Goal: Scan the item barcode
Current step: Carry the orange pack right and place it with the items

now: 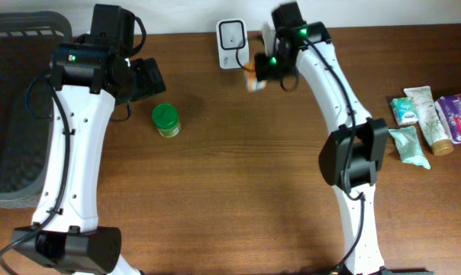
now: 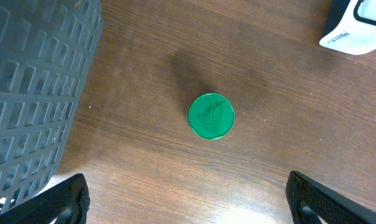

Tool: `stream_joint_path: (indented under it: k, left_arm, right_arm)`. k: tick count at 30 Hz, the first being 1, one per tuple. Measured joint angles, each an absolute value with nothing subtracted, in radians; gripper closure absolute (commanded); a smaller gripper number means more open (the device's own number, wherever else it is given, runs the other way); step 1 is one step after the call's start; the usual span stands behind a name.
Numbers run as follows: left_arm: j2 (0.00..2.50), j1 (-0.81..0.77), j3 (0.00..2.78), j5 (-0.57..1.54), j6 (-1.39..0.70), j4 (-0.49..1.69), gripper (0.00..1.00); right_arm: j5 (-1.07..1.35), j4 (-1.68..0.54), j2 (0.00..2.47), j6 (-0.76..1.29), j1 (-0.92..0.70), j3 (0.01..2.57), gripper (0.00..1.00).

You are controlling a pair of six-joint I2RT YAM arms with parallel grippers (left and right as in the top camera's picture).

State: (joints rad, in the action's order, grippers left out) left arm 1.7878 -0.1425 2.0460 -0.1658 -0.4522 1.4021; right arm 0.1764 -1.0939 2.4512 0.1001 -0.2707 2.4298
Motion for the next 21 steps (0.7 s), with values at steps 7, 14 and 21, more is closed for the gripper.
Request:
stream_joint_path:
  k: [7, 14, 21]
  left_arm:
    - [1.788, -0.142, 2.046, -0.165, -0.452, 1.402, 0.01]
    - [1.788, -0.142, 2.046, -0.166, -0.452, 1.402, 0.01]
    - [1.788, -0.142, 2.046, -0.165, -0.452, 1.403, 0.01]
  right_arm:
    - [-0.371, -0.587, 2.488, -0.344, -0.442, 2.419, 0.96]
    - [-0.358, -0.514, 2.543, -0.274, -0.413, 2.407, 0.96]
    - [-0.407, -0.892, 2.455, -0.023, -0.128, 2.405, 0.96]
